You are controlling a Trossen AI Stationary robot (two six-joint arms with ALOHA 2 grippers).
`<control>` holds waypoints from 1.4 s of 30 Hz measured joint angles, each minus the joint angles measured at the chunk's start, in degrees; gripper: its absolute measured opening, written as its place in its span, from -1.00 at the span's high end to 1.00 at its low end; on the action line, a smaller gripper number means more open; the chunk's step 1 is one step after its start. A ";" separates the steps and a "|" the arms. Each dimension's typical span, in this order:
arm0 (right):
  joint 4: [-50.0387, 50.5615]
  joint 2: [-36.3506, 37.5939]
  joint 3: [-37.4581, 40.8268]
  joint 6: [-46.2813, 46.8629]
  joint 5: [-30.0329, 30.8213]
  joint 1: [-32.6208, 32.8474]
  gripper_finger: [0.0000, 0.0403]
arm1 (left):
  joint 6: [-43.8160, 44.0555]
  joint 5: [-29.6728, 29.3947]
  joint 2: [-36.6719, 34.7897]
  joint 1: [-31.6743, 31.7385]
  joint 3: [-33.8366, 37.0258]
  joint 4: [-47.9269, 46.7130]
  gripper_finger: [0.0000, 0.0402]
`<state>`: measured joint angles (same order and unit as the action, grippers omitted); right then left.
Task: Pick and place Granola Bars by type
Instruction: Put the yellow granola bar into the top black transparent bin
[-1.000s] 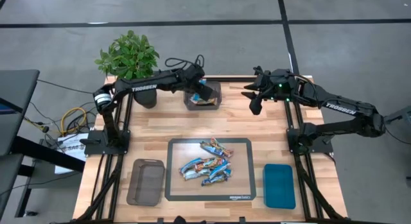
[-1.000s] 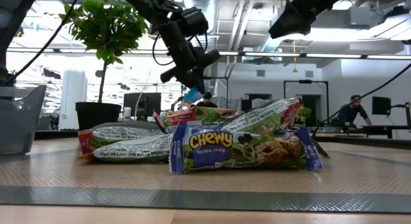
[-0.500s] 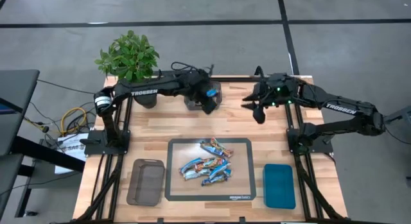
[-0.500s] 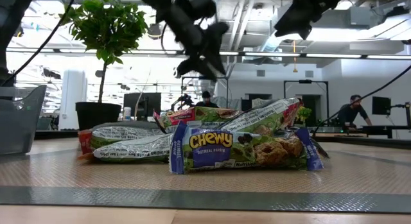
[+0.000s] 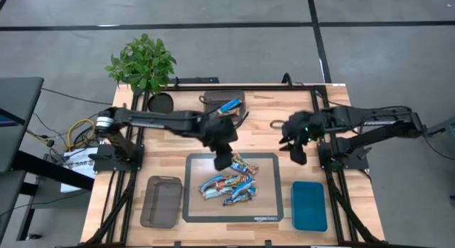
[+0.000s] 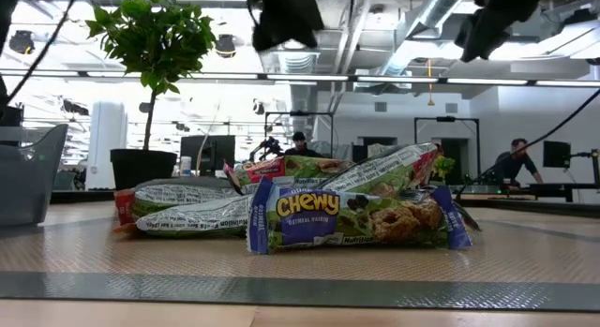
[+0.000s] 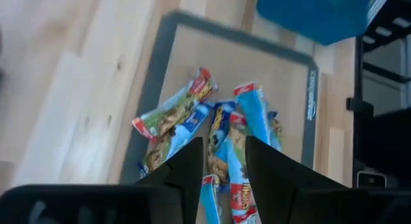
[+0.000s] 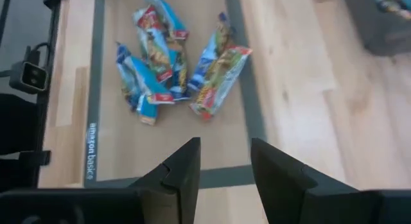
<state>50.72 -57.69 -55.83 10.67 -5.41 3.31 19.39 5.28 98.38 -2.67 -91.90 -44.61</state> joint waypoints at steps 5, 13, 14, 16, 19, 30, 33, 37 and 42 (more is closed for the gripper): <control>-7.17 -0.04 5.86 12.10 5.74 10.74 0.36 | 3.79 -8.85 -9.64 -4.27 6.73 1.66 0.54; -23.37 -9.53 11.32 28.91 13.34 22.49 0.36 | 8.70 -5.78 -26.51 -7.02 26.00 11.94 0.61; -25.38 -11.61 11.33 29.83 13.34 23.23 0.36 | 9.54 -5.23 -28.13 -7.22 27.69 12.30 0.61; -29.01 -16.40 11.12 32.15 13.33 24.55 0.36 | 11.39 -5.06 -31.12 -8.03 30.01 12.66 0.61; -28.80 -23.02 10.08 35.66 13.34 25.26 0.37 | 12.56 -5.69 -34.40 -9.50 31.97 12.59 0.61; -33.67 -38.82 2.94 32.99 13.32 24.42 0.38 | 10.04 -3.54 -37.35 -13.33 32.29 9.54 0.61; -33.48 -41.74 0.87 31.03 12.88 23.75 0.38 | 9.80 -3.00 -36.65 -14.04 32.35 7.93 0.61; -33.33 -44.47 -1.02 29.83 12.53 22.33 0.38 | 9.83 -3.30 -36.46 -14.70 32.29 7.64 0.61; -33.43 -46.54 -3.08 27.76 10.14 20.71 0.38 | 9.83 -3.04 -36.47 -15.07 32.31 7.47 0.61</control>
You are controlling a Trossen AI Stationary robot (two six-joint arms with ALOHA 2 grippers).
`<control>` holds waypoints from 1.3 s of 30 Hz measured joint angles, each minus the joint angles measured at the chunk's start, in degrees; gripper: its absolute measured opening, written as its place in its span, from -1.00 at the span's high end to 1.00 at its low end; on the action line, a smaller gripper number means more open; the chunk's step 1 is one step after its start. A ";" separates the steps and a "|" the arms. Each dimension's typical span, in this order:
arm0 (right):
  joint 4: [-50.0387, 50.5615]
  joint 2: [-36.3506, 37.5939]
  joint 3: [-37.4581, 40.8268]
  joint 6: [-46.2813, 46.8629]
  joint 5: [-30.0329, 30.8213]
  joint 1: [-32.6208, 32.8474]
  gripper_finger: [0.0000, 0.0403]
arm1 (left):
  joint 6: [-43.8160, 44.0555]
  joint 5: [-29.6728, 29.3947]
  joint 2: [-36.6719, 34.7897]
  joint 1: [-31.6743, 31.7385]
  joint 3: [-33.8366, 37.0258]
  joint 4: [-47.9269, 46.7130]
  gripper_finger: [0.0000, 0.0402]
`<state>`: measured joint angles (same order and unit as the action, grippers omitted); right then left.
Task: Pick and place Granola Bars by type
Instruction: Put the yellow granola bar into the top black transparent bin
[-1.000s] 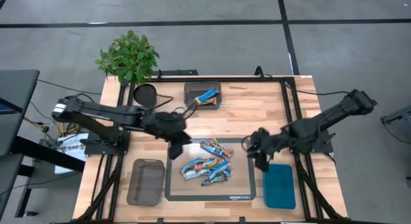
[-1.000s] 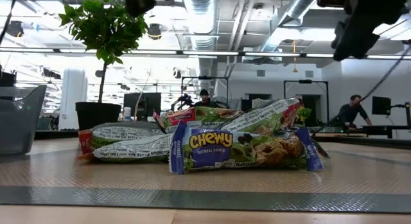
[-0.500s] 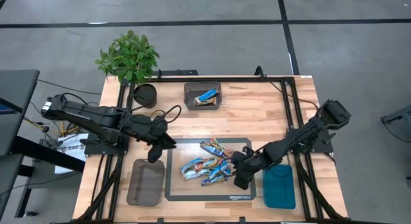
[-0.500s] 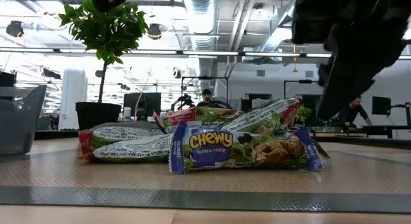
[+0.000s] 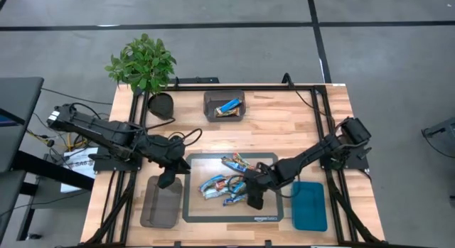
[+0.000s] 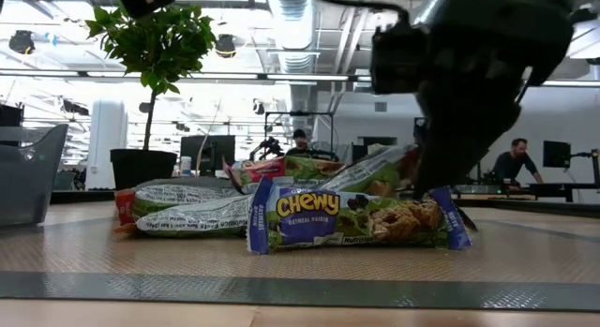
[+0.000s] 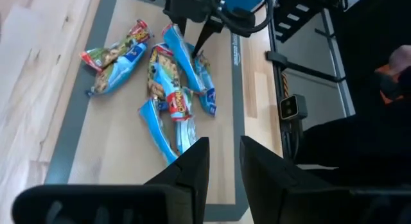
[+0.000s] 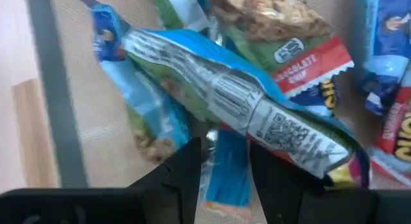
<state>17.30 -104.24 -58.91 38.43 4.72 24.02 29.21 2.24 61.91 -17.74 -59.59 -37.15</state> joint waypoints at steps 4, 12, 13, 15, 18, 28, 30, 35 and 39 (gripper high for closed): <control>-0.06 -1.40 -0.77 -0.44 -2.13 -0.77 0.40 | 0.02 0.06 0.00 0.02 0.00 -0.13 0.61; 0.24 -1.78 -0.84 0.53 -3.16 -0.92 0.69 | 0.02 0.11 0.00 0.02 0.00 -0.88 0.61; 0.27 -1.73 -0.83 0.55 -3.17 -0.92 0.73 | 0.00 0.11 0.00 0.02 0.00 -0.89 0.61; 0.32 -1.55 -0.81 0.58 -3.18 -0.92 0.78 | 0.00 0.11 0.00 0.02 0.00 -0.87 0.61; 1.04 -0.79 -0.71 0.59 -3.36 -0.90 0.80 | 0.02 0.11 0.00 0.02 0.00 -0.87 0.61; 1.85 10.62 -0.64 -3.06 -8.94 -0.51 0.81 | 0.52 0.24 0.00 0.02 0.00 5.11 0.61; 1.86 14.64 -0.65 -3.44 -9.08 -1.15 0.81 | 0.55 -0.52 -0.02 0.04 0.00 7.53 0.61; 7.17 22.78 -0.71 -5.50 -3.85 -5.10 0.81 | 0.56 -5.19 -0.02 0.13 0.00 12.34 0.61; 13.29 24.42 -0.71 -9.00 -3.13 -8.72 0.81 | 0.52 -7.50 -0.02 0.15 -0.01 12.74 0.61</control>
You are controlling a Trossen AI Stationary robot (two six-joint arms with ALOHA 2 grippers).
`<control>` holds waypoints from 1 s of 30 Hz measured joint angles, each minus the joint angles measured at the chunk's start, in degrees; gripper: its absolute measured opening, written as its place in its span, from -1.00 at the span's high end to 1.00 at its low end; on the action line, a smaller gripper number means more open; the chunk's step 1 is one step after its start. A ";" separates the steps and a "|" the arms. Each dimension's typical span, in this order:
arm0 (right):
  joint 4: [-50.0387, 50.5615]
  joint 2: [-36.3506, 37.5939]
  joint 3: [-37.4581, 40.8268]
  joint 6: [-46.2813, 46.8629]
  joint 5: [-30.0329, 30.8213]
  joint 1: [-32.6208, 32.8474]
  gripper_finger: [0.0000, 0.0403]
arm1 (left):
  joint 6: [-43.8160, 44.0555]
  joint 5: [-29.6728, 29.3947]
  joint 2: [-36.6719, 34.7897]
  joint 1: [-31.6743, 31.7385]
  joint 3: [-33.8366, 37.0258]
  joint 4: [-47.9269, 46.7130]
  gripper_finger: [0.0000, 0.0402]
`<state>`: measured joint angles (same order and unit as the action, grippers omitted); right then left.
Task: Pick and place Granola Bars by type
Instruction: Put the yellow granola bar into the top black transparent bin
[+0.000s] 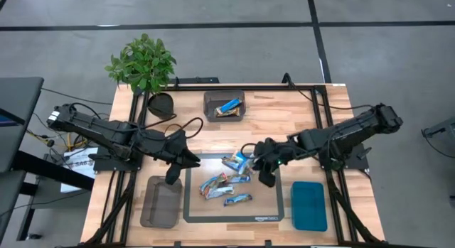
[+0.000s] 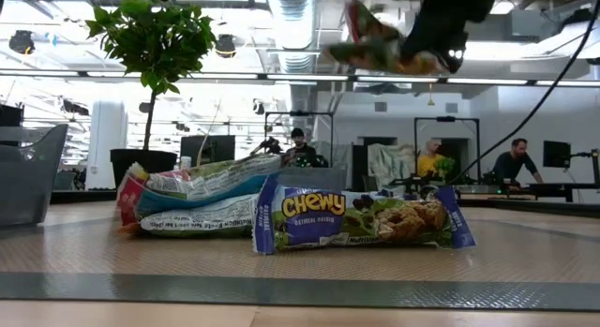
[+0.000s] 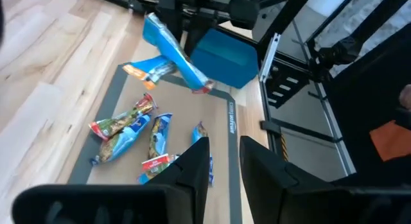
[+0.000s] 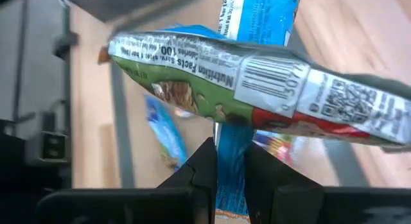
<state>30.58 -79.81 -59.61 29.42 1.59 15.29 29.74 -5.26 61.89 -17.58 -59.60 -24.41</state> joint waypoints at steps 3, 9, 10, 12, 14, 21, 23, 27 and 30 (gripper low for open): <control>1.14 0.00 0.00 -2.31 -0.88 -1.44 0.81 | 0.02 -0.16 0.00 0.00 -0.01 -0.01 0.61; 1.32 -1.06 0.02 -2.58 -6.72 -3.52 0.81 | 1.34 -1.42 0.00 0.00 -0.01 0.05 0.61; 1.07 -1.11 0.02 -2.39 -8.97 -3.95 0.81 | 1.46 -1.49 0.00 0.00 -0.01 0.05 0.61; 1.01 -1.77 0.00 -2.10 -12.61 -4.65 0.81 | 1.53 -1.50 0.00 0.00 -0.01 0.11 0.61; 1.70 -2.16 0.03 -2.06 -13.60 -4.81 0.81 | 1.53 -1.49 0.00 0.00 -0.01 0.31 0.61; 2.79 -5.31 0.07 -2.36 -15.59 -3.27 0.81 | 1.51 -1.49 -0.02 0.00 -0.01 0.95 0.61; 2.76 -7.21 -0.02 -1.45 -19.36 -2.66 0.81 | 1.51 -1.49 -0.02 0.00 -0.01 0.95 0.61; 2.96 -10.79 0.04 1.24 -28.06 -1.38 0.81 | 1.50 -1.49 -0.02 0.00 -0.01 1.19 0.61; 1.70 -12.30 0.04 3.48 -35.77 -1.29 0.81 | 1.49 -1.48 -0.02 0.00 -0.01 1.23 0.61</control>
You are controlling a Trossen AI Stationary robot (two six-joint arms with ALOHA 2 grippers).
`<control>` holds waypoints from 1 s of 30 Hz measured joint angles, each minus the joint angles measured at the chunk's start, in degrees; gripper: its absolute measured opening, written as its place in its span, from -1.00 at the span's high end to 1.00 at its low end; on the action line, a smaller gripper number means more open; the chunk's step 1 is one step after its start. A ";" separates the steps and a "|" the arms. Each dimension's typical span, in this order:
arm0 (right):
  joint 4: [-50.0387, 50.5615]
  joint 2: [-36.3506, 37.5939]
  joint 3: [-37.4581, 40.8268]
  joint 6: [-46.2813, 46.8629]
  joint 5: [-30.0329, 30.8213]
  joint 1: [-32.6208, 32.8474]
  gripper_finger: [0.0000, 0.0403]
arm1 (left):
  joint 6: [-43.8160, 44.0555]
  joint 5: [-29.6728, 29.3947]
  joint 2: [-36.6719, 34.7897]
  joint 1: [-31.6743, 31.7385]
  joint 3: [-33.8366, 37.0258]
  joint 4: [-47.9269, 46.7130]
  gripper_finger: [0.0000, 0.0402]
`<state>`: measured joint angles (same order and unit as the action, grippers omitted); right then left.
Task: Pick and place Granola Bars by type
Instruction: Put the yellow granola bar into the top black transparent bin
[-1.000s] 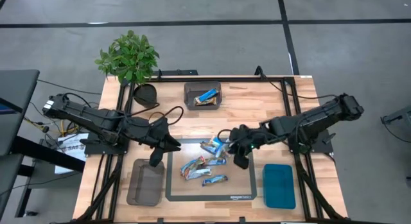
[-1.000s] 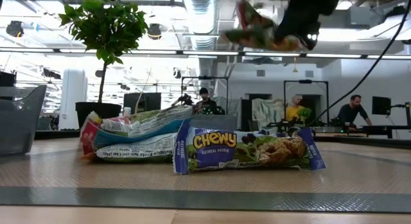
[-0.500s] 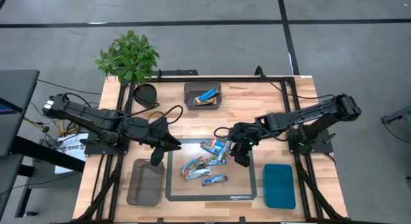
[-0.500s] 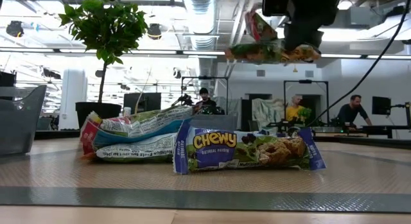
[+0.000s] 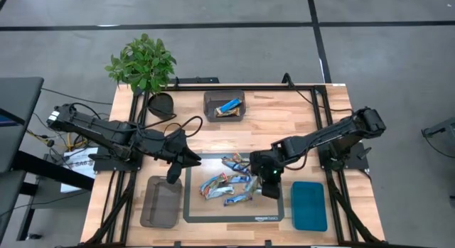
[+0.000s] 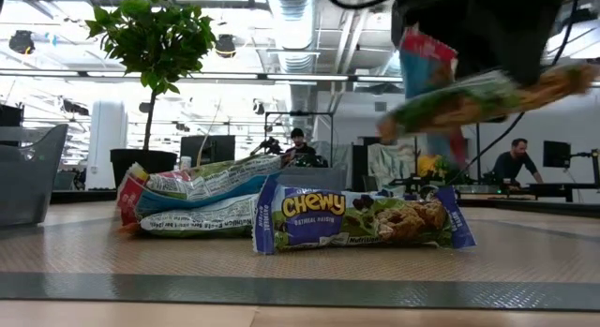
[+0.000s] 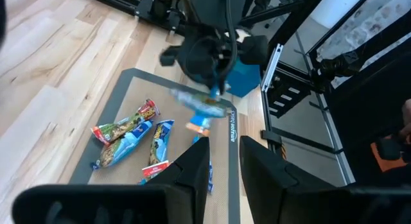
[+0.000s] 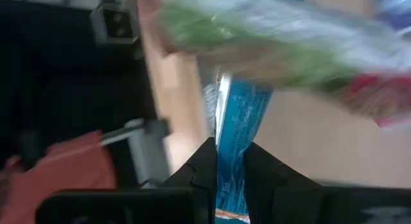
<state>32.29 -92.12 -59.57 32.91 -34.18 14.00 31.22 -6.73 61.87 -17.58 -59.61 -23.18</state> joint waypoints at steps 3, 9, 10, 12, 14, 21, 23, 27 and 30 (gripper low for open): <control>-1.90 -0.13 0.00 1.92 -7.15 -0.39 0.81 | 0.00 0.01 0.00 0.00 0.00 0.11 0.61; -11.47 1.47 -0.02 6.01 -13.81 -2.27 0.81 | -0.02 0.01 0.00 0.00 0.00 0.22 0.61; -13.43 2.21 -0.04 6.50 -13.12 -2.62 0.81 | -0.04 0.01 0.00 0.00 0.00 0.24 0.61; -17.91 3.57 -0.04 7.54 -9.36 -3.44 0.81 | -0.04 0.01 0.00 0.00 0.00 0.31 0.61; -19.79 5.61 -0.04 7.40 -2.62 -4.28 0.81 | -0.07 0.01 0.00 0.00 0.00 0.39 0.61; -19.59 11.56 -0.04 -1.50 31.45 -5.50 0.81 | -0.78 -1.73 0.00 0.00 0.00 0.58 0.61; -19.77 12.06 -0.06 -3.64 40.30 -6.19 0.81 | -1.03 -3.73 0.00 0.00 0.00 0.67 0.61; -19.07 12.02 -0.04 -6.20 52.51 -9.24 0.81 | -1.05 -9.15 0.00 0.00 -0.02 0.59 0.61; -18.86 11.12 -0.04 -7.01 56.50 -12.79 0.81 | -1.05 -13.95 0.00 0.00 -0.02 -0.03 0.61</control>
<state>13.43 -81.00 -59.61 25.90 22.33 1.21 30.17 -20.69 61.87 -17.58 -59.64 -23.21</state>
